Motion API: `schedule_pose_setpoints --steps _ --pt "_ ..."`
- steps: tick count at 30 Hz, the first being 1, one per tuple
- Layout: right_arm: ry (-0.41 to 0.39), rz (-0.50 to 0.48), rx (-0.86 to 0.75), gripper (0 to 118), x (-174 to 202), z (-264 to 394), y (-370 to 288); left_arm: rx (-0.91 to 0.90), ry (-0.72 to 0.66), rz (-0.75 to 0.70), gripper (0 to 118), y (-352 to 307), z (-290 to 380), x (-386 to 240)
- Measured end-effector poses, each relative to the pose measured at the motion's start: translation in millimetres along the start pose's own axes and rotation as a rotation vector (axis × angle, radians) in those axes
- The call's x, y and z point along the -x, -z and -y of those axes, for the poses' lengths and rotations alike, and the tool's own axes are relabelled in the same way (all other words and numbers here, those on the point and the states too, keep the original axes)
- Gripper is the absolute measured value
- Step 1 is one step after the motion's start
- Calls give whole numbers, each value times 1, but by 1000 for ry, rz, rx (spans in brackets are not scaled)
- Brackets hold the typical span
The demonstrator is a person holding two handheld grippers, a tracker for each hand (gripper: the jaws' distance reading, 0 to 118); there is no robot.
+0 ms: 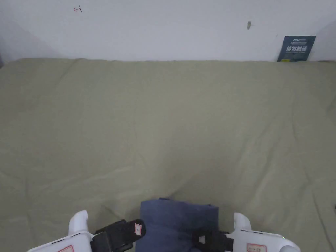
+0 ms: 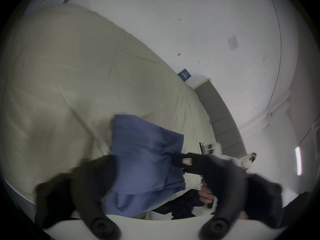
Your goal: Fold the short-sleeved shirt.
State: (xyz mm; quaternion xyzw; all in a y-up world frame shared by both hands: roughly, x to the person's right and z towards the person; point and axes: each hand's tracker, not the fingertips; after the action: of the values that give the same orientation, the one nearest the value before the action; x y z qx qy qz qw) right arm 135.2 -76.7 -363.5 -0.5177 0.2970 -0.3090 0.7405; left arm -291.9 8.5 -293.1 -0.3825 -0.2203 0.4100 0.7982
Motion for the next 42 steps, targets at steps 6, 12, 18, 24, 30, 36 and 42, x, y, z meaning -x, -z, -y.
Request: schedule_pose_setpoints --steps 6,12,18,24,30,36,42 --pt "12 -79 -58 0 -4 -1 -17 222 -149 175 114 65 4 74" --pt "-14 -65 -59 0 1 0 -16 191 -67 236 111 119 5 41" --pt "-42 -32 -84 0 13 8 -25 182 -82 55 29 115 6 32" --pt "-78 -9 -114 0 33 24 -51 142 8 -39 29 71 -2 17" --pt "-152 49 -119 0 53 50 -65 74 88 -230 29 -63 -71 78" --pt "-106 80 -105 0 64 71 -49 127 6 -319 30 -183 -159 175" --pt "-107 80 -71 0 83 86 -34 109 -48 -288 108 -199 -164 194"
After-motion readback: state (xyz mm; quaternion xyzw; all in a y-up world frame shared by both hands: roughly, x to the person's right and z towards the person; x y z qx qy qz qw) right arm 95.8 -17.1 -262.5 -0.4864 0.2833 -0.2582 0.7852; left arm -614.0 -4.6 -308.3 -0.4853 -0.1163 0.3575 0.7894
